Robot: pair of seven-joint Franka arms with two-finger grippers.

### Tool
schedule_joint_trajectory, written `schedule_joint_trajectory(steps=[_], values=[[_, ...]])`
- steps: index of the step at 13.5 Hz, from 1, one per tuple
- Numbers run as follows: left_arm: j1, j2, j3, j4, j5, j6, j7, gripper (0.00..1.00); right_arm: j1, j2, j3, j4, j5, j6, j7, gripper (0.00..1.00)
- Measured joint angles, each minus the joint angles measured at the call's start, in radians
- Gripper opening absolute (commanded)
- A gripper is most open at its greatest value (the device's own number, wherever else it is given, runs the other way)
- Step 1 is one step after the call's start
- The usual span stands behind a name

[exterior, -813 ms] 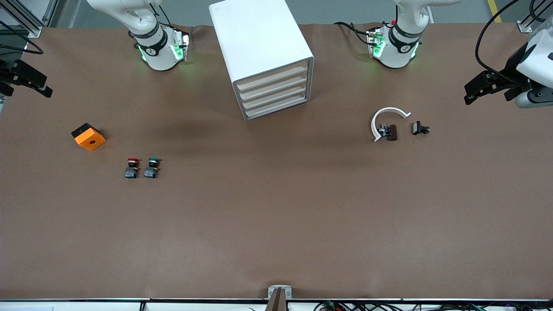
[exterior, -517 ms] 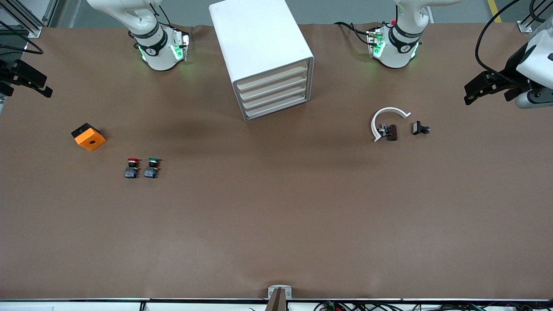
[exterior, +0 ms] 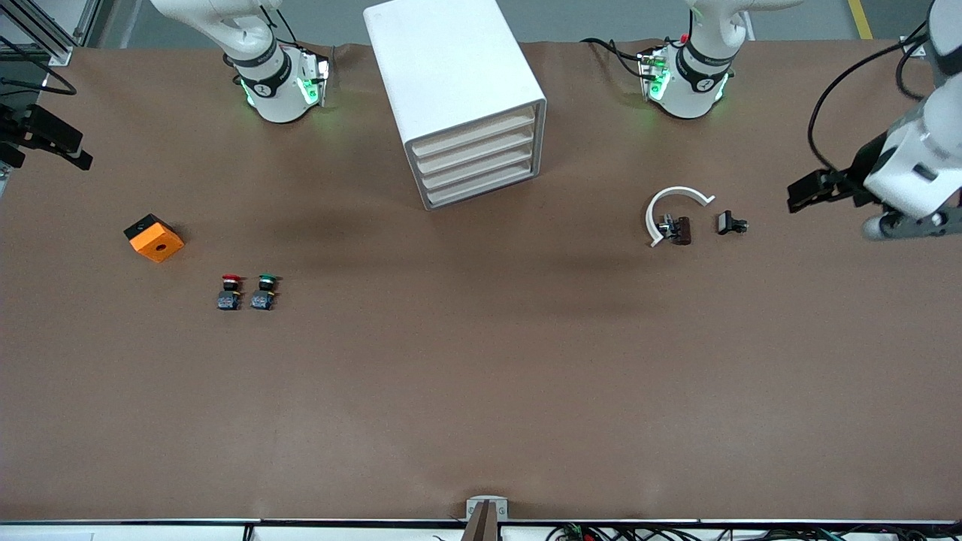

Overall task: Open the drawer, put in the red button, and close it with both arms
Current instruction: 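Reach the left gripper to the drawer while the right gripper reaches the red button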

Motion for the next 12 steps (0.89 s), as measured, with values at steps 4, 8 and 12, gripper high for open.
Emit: schedule_joint_trajectory(steps=[4,8,12], values=[[-0.008,0.173,-0.001,0.010,-0.039,0.068,-0.204,1.00,0.007,0.034,0.009,-0.006,0.000,-0.002,-0.002,1.00],[-0.065,0.322,-0.006,0.046,-0.057,0.111,-0.471,1.00,0.005,0.102,0.006,-0.037,0.000,-0.048,-0.005,1.00],[-0.141,0.462,-0.008,0.101,-0.205,0.165,-0.802,1.00,-0.001,0.180,0.001,-0.055,-0.012,-0.022,-0.006,1.00]])
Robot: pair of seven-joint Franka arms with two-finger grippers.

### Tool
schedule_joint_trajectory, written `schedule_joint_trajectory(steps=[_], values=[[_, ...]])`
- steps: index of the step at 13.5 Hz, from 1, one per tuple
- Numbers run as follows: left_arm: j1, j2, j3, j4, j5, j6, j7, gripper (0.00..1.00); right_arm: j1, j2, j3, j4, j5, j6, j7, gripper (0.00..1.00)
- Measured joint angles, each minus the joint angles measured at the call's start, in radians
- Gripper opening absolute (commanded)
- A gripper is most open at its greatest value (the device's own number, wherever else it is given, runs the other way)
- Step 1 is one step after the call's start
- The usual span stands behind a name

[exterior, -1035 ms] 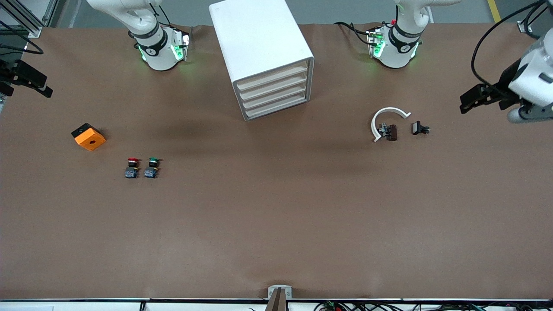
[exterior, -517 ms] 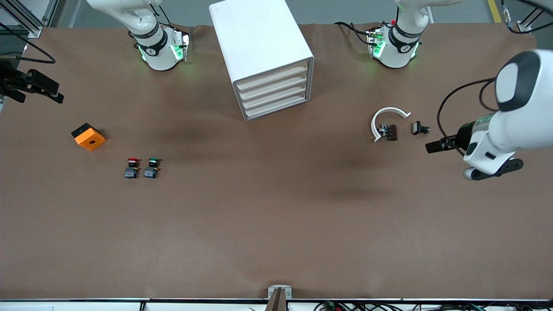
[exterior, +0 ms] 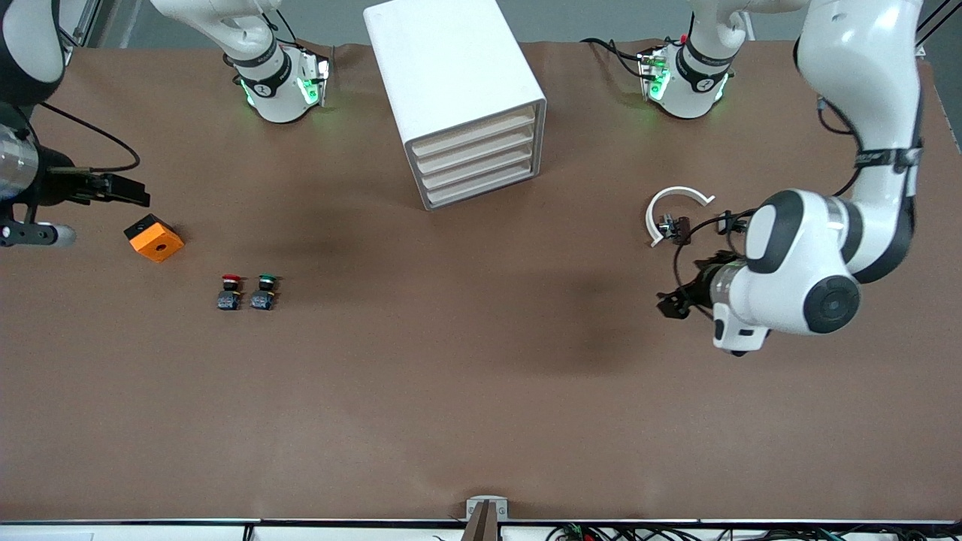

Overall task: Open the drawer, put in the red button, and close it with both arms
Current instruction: 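Reach the left gripper to the drawer while the right gripper reaches the red button, then grasp the top drawer with the left gripper while the right gripper grasps the button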

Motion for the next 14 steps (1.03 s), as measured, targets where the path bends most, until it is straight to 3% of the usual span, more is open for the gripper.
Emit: schedule_joint_trajectory(steps=[3,7,14], values=[[-0.043,0.089,-0.001,0.014,-0.122,0.044,-0.290,1.00,-0.018,0.029,-0.004,-0.077,-0.006,0.107,-0.001,1.00],[-0.129,0.152,-0.003,0.023,-0.184,0.045,-0.762,1.00,-0.044,0.035,-0.006,-0.228,-0.008,0.282,-0.005,1.00],[-0.204,0.226,-0.005,0.001,-0.563,-0.103,-0.941,1.00,-0.048,0.036,-0.003,-0.446,-0.009,0.525,0.005,1.00]])
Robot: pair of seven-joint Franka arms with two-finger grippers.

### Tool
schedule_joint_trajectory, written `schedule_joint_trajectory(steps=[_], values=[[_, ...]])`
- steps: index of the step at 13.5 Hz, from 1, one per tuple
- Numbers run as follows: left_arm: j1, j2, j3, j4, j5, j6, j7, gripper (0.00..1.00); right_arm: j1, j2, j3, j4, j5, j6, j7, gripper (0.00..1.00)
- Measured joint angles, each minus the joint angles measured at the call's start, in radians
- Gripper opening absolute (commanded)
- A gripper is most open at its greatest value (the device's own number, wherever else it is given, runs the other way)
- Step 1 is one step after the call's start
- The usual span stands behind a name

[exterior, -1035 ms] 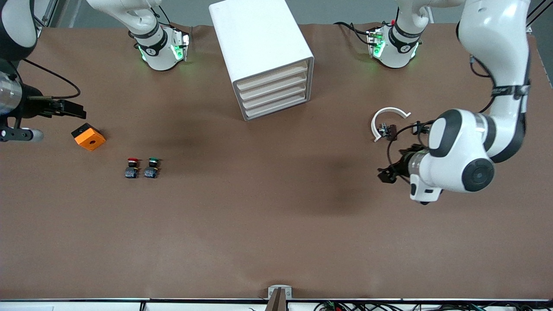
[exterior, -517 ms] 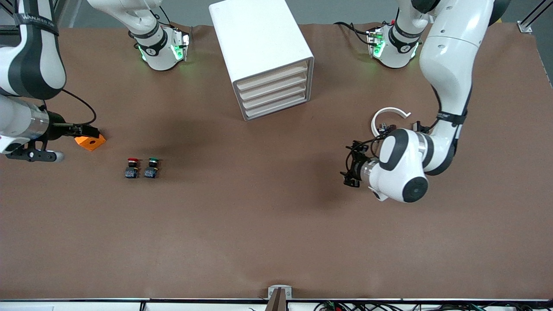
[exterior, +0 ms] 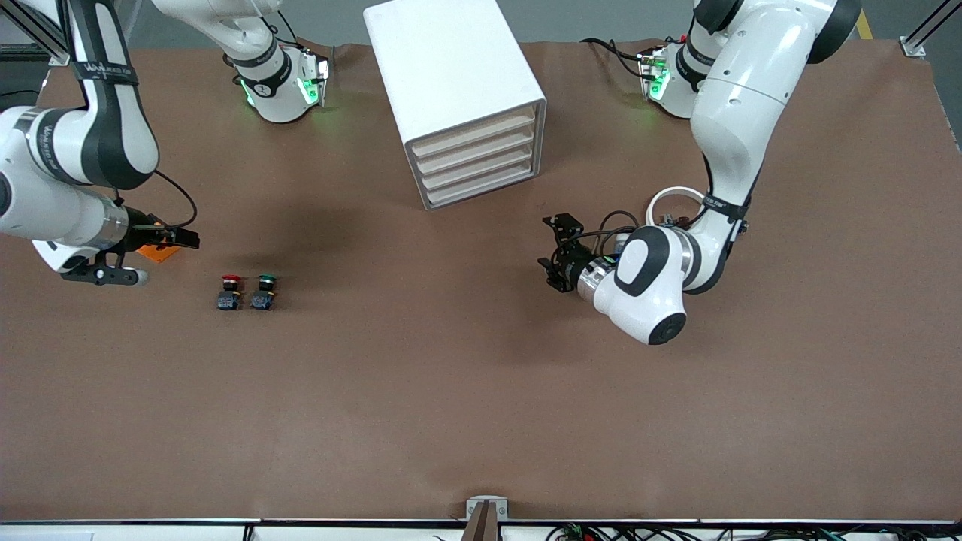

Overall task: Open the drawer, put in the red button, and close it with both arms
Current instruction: 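Grasp the top drawer with the left gripper while the right gripper grasps the button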

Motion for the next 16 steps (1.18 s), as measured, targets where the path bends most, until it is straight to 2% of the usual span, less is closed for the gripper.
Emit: schedule_joint_trajectory(steps=[3,7,9,11,13,15,16], values=[[-0.064,0.028,-0.003,-0.002,-0.064,-0.037,-0.151,1.00,0.001,0.026,0.005,-0.071,0.000,0.152,0.014,1.00],[-0.127,0.055,-0.003,-0.002,-0.148,-0.130,-0.246,1.00,0.000,0.161,0.005,-0.091,0.000,0.333,0.048,1.00],[-0.128,0.069,-0.003,-0.003,-0.161,-0.174,-0.258,0.96,0.000,0.214,0.005,-0.091,0.000,0.397,0.057,1.00],[-0.128,0.088,-0.003,-0.003,-0.203,-0.214,-0.265,0.88,0.001,0.245,0.006,-0.089,0.000,0.443,0.059,1.00],[-0.131,0.099,-0.004,-0.003,-0.229,-0.244,-0.275,0.87,0.003,0.274,0.009,-0.088,0.000,0.497,0.059,1.00],[-0.143,0.101,-0.004,-0.003,-0.232,-0.259,-0.282,0.75,0.004,0.304,0.011,-0.087,0.000,0.552,0.059,1.00],[-0.154,0.104,-0.005,-0.003,-0.232,-0.263,-0.282,0.74,0.005,0.319,0.012,-0.085,0.000,0.574,0.059,1.00]])
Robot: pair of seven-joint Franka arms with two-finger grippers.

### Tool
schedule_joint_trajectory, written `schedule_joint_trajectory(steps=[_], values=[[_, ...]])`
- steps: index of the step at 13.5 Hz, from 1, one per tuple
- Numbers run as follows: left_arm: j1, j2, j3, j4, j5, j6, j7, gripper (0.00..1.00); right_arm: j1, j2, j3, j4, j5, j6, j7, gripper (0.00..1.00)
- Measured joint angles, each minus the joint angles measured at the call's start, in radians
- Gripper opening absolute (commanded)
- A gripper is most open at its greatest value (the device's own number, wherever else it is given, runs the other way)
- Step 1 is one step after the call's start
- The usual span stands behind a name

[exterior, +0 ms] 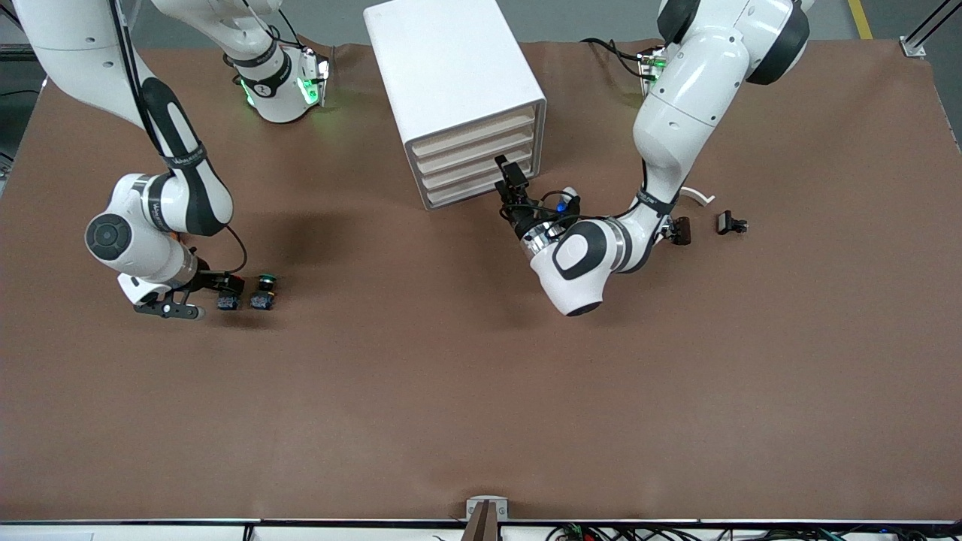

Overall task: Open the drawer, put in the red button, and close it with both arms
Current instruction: 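Grasp the top drawer with the left gripper while the right gripper grasps the button, then pull the drawer open with the left gripper while the right gripper lifts the button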

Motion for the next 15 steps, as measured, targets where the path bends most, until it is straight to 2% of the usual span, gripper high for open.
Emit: schedule_joint_trajectory(steps=[1,3,4,5,6,7,8,10,14,15], values=[[-0.012,0.003,0.000,0.000,0.000,-0.001,0.000,0.74,0.001,0.014,0.001,0.003,0.000,0.016,0.000,1.00],[-0.034,0.009,-0.001,0.000,-0.001,-0.001,0.000,0.64,0.002,0.034,0.001,0.013,0.000,0.028,0.000,1.00],[-0.041,0.011,-0.002,0.000,-0.001,-0.001,0.000,0.64,0.002,0.043,0.001,0.020,0.000,0.029,0.000,1.00],[-0.046,0.015,-0.004,0.000,-0.001,-0.002,0.000,0.64,0.002,0.052,0.002,0.026,0.000,0.029,0.000,0.94],[-0.049,0.020,-0.006,0.000,-0.001,-0.002,-0.001,0.64,0.003,0.059,0.002,0.031,0.000,0.029,0.000,0.79],[-0.054,0.024,-0.007,0.000,-0.001,-0.003,-0.001,0.59,0.004,0.064,0.002,0.035,0.000,0.029,0.000,0.65],[-0.059,0.027,-0.008,0.000,-0.001,-0.003,-0.001,0.52,0.006,0.067,0.003,0.038,0.000,0.029,0.000,0.55],[-0.068,0.031,-0.008,0.000,-0.001,-0.003,-0.001,0.48,0.010,0.067,0.004,0.043,0.001,0.028,0.000,0.41],[-0.069,0.032,-0.008,0.000,-0.016,-0.003,-0.017,0.03,0.016,0.059,0.006,0.052,0.001,0.018,0.006,0.22],[-0.069,0.032,-0.008,0.000,-0.028,-0.003,-0.024,0.00,0.015,0.061,0.005,0.054,0.001,0.018,0.010,0.21]])
